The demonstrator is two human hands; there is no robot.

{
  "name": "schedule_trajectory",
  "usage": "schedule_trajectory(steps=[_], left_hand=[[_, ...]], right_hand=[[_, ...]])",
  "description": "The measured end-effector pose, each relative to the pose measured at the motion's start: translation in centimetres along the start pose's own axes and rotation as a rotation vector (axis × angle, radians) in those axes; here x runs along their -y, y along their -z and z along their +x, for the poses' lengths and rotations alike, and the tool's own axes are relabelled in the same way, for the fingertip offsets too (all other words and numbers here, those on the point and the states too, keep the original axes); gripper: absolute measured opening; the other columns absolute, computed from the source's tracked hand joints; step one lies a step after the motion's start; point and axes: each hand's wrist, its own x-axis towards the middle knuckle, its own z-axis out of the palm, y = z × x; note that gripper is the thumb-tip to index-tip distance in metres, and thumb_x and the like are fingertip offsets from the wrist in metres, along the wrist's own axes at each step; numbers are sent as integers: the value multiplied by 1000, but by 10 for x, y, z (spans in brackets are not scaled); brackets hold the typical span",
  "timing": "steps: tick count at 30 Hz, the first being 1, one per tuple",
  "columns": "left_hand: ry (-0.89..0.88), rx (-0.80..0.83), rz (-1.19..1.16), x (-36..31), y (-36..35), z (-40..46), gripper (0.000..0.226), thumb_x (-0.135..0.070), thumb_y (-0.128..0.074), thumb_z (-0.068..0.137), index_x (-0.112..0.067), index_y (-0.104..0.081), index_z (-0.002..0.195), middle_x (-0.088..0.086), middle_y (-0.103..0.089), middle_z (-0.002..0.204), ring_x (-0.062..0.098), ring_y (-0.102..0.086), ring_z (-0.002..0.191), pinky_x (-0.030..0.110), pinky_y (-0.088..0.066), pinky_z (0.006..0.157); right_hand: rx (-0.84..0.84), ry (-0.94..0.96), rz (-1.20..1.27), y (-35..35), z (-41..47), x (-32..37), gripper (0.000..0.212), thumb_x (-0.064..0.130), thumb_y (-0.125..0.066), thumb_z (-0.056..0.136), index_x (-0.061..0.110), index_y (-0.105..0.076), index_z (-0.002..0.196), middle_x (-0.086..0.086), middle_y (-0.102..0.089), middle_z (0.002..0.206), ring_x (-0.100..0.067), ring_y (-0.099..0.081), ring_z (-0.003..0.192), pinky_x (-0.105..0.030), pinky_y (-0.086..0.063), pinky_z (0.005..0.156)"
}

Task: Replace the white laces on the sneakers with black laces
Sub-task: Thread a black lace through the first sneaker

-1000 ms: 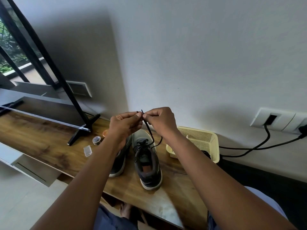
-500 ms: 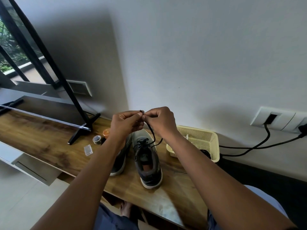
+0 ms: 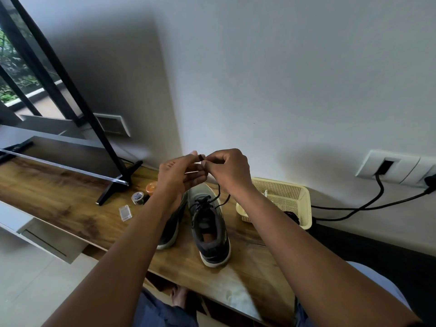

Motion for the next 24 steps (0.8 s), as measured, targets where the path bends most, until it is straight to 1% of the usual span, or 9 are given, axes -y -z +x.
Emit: schedule_trajectory(steps=[3, 9, 13, 15, 17, 19, 20, 22, 24], left_hand=[[51, 10, -43, -1, 0, -1, 34, -29, -73, 98, 4, -77, 107, 23, -76, 96, 31, -75, 82, 30, -63, 72], [130, 41, -118, -1, 5, 0, 28, -26, -78, 94, -1, -77, 107, 14, -75, 90, 24, -76, 79, 29, -63, 74], [168, 64, -125, 1, 8, 4, 25, -29, -82, 90, -6, -80, 102, 10, -75, 86, 24, -76, 78, 29, -62, 73], [144, 80, -93, 3, 10, 7, 30, -37, -81, 90, -9, -81, 102, 10, -75, 87, 26, -77, 80, 31, -63, 73], [108, 90, 14, 6, 14, 10, 36, -46, -72, 95, -13, -79, 106, 10, -78, 94, 30, -78, 90, 38, -62, 78], [40, 148, 238, 10, 18, 14, 33, -38, -55, 98, -17, -76, 113, 10, -80, 104, 34, -73, 108, 42, -57, 88], [6, 219, 373, 12, 20, 15, 35, -31, -52, 91, -20, -74, 116, 9, -79, 109, 32, -70, 113, 41, -52, 91], [10, 410, 642, 21, 25, 16, 53, -25, -54, 75, -22, -68, 126, 6, -74, 122, 22, -63, 121, 38, -50, 97], [90, 537, 920, 34, 29, 13, 60, -32, -70, 81, -27, -61, 140, -2, -64, 138, 17, -58, 129, 36, -50, 106]], right_hand=[[21, 18, -34, 0, -1, 2, 7, 31, -78, 86, 28, -83, 83, 14, -76, 75, -1, -70, 73, -24, -52, 68], [40, 45, -56, 1, -4, 5, 6, 29, -77, 86, 28, -82, 83, 11, -77, 78, -6, -72, 79, -36, -59, 77], [51, 58, -51, 2, -6, 7, 8, 27, -77, 87, 26, -82, 81, 10, -76, 74, -6, -71, 75, -38, -59, 74], [43, 53, -44, 1, -6, 8, 8, 27, -76, 87, 26, -82, 81, 10, -75, 74, -7, -71, 74, -36, -59, 74], [13, 47, -26, 2, -5, 11, 10, 26, -75, 89, 23, -80, 81, 11, -73, 73, -7, -69, 73, -32, -55, 71], [-13, 38, 30, 4, -3, 16, 12, 23, -73, 90, 20, -78, 80, 10, -72, 72, -9, -68, 72, -32, -54, 73], [-17, 24, 85, 5, -1, 19, 12, 21, -71, 91, 18, -76, 80, 8, -74, 73, -11, -70, 73, -35, -57, 77], [-17, 1, 202, 10, 1, 26, 12, 17, -68, 93, 15, -73, 82, 3, -76, 74, -15, -74, 74, -44, -60, 85], [-12, 13, 273, 12, 4, 33, 11, 15, -65, 95, 12, -70, 85, 1, -76, 74, -17, -75, 70, -50, -61, 84]])
